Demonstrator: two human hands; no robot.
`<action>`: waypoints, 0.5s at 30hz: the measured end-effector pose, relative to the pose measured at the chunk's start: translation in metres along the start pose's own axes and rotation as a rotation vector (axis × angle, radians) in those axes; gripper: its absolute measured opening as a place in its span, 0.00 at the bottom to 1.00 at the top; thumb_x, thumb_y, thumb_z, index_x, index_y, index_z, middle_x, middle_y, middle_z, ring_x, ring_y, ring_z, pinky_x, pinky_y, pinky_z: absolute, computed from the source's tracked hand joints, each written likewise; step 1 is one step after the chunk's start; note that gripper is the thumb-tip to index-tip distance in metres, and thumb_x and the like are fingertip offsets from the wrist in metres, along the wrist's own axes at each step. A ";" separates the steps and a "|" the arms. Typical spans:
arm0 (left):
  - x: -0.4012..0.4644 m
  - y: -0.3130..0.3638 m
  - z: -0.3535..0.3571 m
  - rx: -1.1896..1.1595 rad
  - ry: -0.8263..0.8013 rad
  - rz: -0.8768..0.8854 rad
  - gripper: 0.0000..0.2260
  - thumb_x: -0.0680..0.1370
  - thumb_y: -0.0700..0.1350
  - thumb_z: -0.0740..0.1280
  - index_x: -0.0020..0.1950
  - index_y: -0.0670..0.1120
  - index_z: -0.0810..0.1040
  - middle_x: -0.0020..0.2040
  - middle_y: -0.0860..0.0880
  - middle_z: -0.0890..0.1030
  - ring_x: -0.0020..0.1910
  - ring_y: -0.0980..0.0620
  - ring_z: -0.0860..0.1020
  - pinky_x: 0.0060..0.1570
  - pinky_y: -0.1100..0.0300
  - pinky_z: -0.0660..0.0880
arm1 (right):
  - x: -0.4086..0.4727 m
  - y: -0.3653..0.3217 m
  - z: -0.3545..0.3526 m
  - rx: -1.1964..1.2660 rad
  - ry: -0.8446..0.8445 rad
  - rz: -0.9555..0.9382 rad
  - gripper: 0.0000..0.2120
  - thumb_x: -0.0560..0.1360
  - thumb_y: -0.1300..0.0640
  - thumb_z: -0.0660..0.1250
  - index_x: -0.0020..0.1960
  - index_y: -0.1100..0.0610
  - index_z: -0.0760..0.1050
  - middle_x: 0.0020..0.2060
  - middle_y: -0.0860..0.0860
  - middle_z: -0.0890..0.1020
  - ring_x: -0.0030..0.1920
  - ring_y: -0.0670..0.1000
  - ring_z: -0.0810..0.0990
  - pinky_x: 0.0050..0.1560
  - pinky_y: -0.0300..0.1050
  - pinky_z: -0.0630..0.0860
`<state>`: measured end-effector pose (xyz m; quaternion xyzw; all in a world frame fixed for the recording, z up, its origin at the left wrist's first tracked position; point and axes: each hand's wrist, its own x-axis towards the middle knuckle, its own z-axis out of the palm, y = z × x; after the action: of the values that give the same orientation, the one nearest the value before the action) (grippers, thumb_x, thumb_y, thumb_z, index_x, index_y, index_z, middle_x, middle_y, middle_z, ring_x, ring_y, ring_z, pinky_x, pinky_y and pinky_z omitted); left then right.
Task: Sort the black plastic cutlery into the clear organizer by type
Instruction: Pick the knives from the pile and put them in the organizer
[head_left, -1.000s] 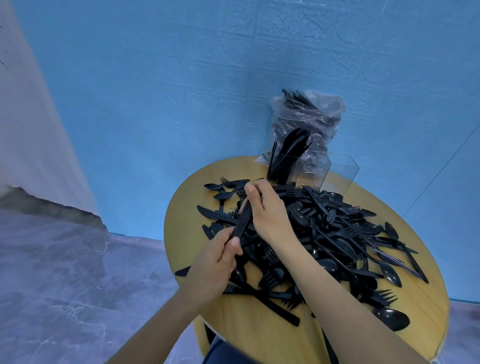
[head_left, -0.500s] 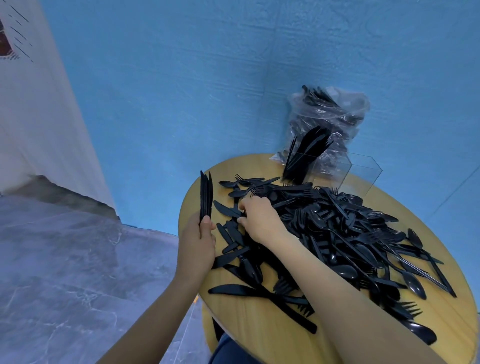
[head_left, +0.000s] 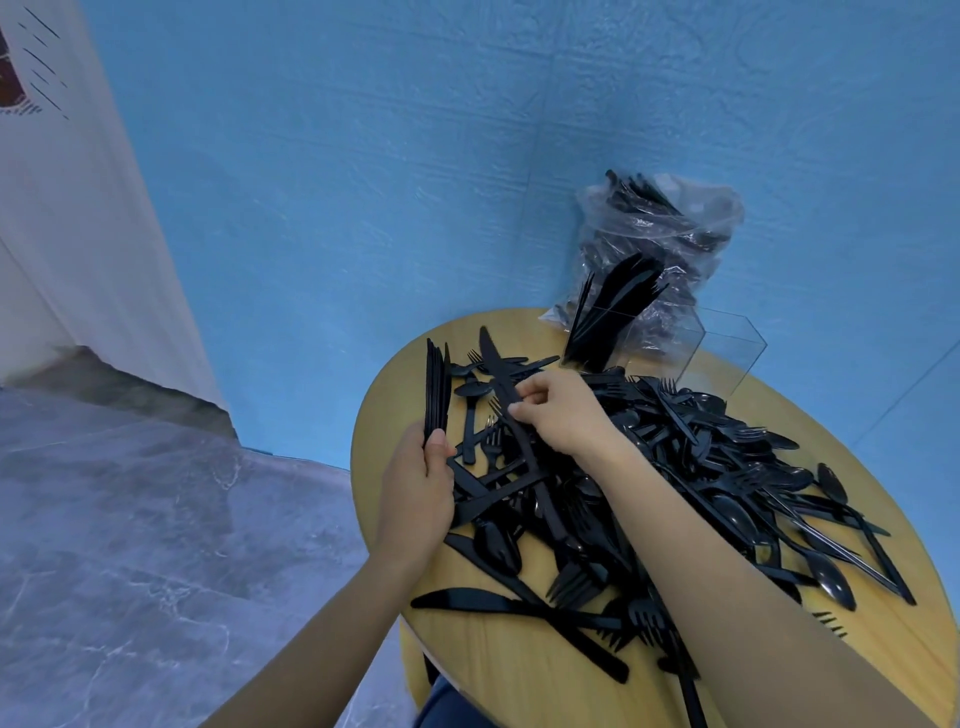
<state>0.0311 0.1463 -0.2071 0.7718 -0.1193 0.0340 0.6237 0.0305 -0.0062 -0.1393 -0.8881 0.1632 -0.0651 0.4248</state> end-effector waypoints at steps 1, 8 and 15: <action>0.000 0.001 0.001 0.003 -0.005 0.011 0.14 0.83 0.48 0.52 0.44 0.43 0.71 0.30 0.48 0.70 0.27 0.54 0.65 0.26 0.64 0.62 | 0.000 0.000 -0.004 0.082 0.016 0.010 0.04 0.76 0.63 0.66 0.51 0.61 0.78 0.35 0.49 0.75 0.36 0.46 0.74 0.41 0.38 0.71; -0.001 0.004 0.006 0.022 -0.039 0.025 0.13 0.83 0.48 0.52 0.46 0.44 0.71 0.32 0.47 0.72 0.29 0.54 0.68 0.31 0.60 0.66 | 0.002 0.007 -0.031 0.352 0.215 -0.023 0.06 0.78 0.63 0.63 0.45 0.57 0.76 0.39 0.55 0.75 0.40 0.51 0.72 0.46 0.45 0.71; 0.005 0.018 0.006 -0.034 -0.064 -0.010 0.12 0.83 0.45 0.52 0.43 0.47 0.70 0.33 0.49 0.73 0.34 0.53 0.74 0.37 0.65 0.75 | -0.006 -0.007 -0.064 0.641 0.476 -0.136 0.11 0.78 0.65 0.63 0.41 0.52 0.75 0.35 0.51 0.73 0.42 0.53 0.70 0.49 0.50 0.70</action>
<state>0.0316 0.1360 -0.1903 0.7622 -0.1361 0.0041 0.6329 0.0107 -0.0469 -0.0938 -0.6794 0.1694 -0.3442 0.6255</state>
